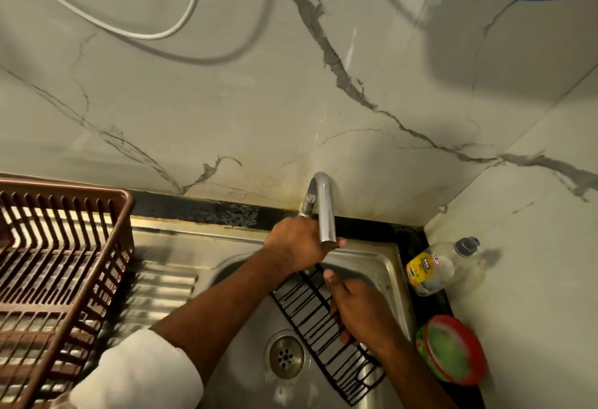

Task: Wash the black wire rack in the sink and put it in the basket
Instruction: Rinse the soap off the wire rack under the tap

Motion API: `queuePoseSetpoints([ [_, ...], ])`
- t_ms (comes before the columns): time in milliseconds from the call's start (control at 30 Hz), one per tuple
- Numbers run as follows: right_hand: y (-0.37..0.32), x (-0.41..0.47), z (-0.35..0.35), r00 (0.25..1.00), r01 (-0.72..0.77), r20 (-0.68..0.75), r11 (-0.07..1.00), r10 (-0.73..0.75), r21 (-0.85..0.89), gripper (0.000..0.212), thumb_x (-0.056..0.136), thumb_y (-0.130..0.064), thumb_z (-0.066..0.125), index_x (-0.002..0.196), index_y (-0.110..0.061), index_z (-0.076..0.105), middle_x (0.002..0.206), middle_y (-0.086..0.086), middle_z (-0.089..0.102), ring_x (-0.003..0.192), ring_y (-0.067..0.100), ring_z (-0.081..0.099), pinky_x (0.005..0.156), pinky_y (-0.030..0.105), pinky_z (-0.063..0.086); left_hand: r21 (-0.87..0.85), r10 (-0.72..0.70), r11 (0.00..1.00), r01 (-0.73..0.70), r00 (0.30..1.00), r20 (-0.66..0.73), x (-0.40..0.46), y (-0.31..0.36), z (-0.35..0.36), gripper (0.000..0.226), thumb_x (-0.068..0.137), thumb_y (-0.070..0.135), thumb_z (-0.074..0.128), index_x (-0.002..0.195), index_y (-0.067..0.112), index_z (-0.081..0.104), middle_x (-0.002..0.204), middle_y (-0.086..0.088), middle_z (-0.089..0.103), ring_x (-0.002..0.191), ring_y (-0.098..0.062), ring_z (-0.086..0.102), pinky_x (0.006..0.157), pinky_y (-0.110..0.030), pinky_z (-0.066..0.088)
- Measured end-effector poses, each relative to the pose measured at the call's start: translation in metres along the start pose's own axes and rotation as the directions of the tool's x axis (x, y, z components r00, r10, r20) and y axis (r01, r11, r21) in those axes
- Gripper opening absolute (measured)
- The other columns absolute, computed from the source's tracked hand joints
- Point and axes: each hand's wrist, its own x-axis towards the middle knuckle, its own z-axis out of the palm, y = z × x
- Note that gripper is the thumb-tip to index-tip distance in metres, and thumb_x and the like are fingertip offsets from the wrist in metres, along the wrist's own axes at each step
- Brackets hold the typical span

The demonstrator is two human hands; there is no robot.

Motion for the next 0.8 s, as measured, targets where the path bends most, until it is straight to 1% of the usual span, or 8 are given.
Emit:
queuePoseSetpoints([
  [133,-0.014,0.021,0.002,0.982,0.146,-0.077,0.948,-0.174,-0.281,0.047,0.099,-0.063,0.036,0.086,-0.030,0.066,0.069,-0.005,0.069,0.062,0.006,0.067,0.071,0.033,0.058,-0.042,-0.045,0.998,0.043,0.998,-0.039,0.011,-0.022,0.005,0.048,0.098,0.055,0.050,0.095,0.014,0.075,0.086,-0.006,0.071,0.081,-0.024,0.069,0.078,-0.035,0.057],
  [200,-0.017,0.028,-0.007,0.992,0.124,0.008,0.964,-0.126,-0.236,0.046,0.101,-0.060,0.041,0.078,-0.028,0.066,0.067,-0.006,0.072,0.061,0.004,0.068,0.076,0.031,0.056,-0.082,-0.096,0.992,0.093,0.995,-0.025,0.013,-0.038,0.000,0.056,0.096,0.064,0.048,0.085,0.017,0.075,0.081,-0.006,0.071,0.077,-0.023,0.067,0.079,-0.037,0.057],
  [267,-0.013,0.029,-0.017,0.990,0.116,0.095,0.983,-0.103,-0.140,0.043,0.101,-0.053,0.047,0.077,-0.025,0.069,0.068,-0.006,0.073,0.060,0.004,0.069,0.076,0.031,0.057,-0.141,-0.174,0.975,0.169,0.985,-0.020,0.014,-0.053,-0.007,0.068,0.088,0.080,0.043,0.062,0.020,0.063,0.065,-0.001,0.062,0.064,-0.019,0.061,0.069,-0.032,0.053],
  [333,-0.012,0.033,-0.020,0.985,0.150,0.116,0.973,-0.131,-0.174,0.040,0.101,-0.051,0.050,0.078,-0.025,0.071,0.068,-0.007,0.074,0.060,0.003,0.069,0.076,0.031,0.058,-0.121,-0.203,0.973,0.197,0.978,-0.038,0.015,-0.059,-0.010,0.076,0.080,0.088,0.037,0.053,0.019,0.052,0.057,0.000,0.056,0.060,-0.020,0.059,0.065,-0.032,0.050],
  [400,-0.022,0.040,-0.011,0.986,0.162,0.069,0.968,-0.152,-0.189,0.034,0.100,-0.049,0.053,0.084,-0.026,0.072,0.070,-0.007,0.074,0.061,0.001,0.069,0.075,0.031,0.060,-0.110,-0.210,0.973,0.204,0.977,-0.048,0.015,-0.055,-0.009,0.075,0.083,0.086,0.039,0.051,0.019,0.048,0.057,-0.001,0.054,0.064,-0.025,0.061,0.070,-0.035,0.052],
  [533,-0.047,0.055,0.001,0.997,0.066,0.016,0.988,-0.069,0.141,0.023,0.093,-0.038,0.070,0.092,-0.016,0.072,0.071,-0.001,0.075,0.059,0.010,0.072,0.063,0.030,0.063,-0.215,-0.288,0.938,0.273,0.957,-0.042,0.012,-0.057,0.002,0.070,0.087,0.081,0.044,0.061,0.018,0.059,0.060,0.001,0.058,0.067,-0.021,0.063,0.069,-0.033,0.051],
  [700,-0.037,0.058,-0.026,0.986,0.108,0.134,0.990,-0.096,-0.088,0.020,0.091,-0.039,0.072,0.083,-0.021,0.071,0.069,-0.001,0.075,0.060,0.010,0.072,0.072,0.036,0.064,-0.238,-0.464,0.862,0.448,0.886,-0.016,0.002,-0.101,-0.001,0.070,0.088,0.080,0.044,0.076,0.015,0.067,0.071,-0.005,0.065,0.071,-0.020,0.064,0.072,-0.034,0.054],
  [800,-0.041,0.069,-0.018,0.992,0.121,0.062,0.985,-0.114,-0.125,0.025,0.086,-0.043,0.077,0.090,-0.019,0.070,0.073,-0.001,0.075,0.063,0.007,0.073,0.072,0.034,0.064,-0.249,-0.511,0.834,0.492,0.860,-0.015,0.000,-0.103,0.007,0.067,0.090,0.078,0.043,0.082,0.016,0.067,0.074,-0.005,0.066,0.069,-0.018,0.062,0.067,-0.031,0.051],
])
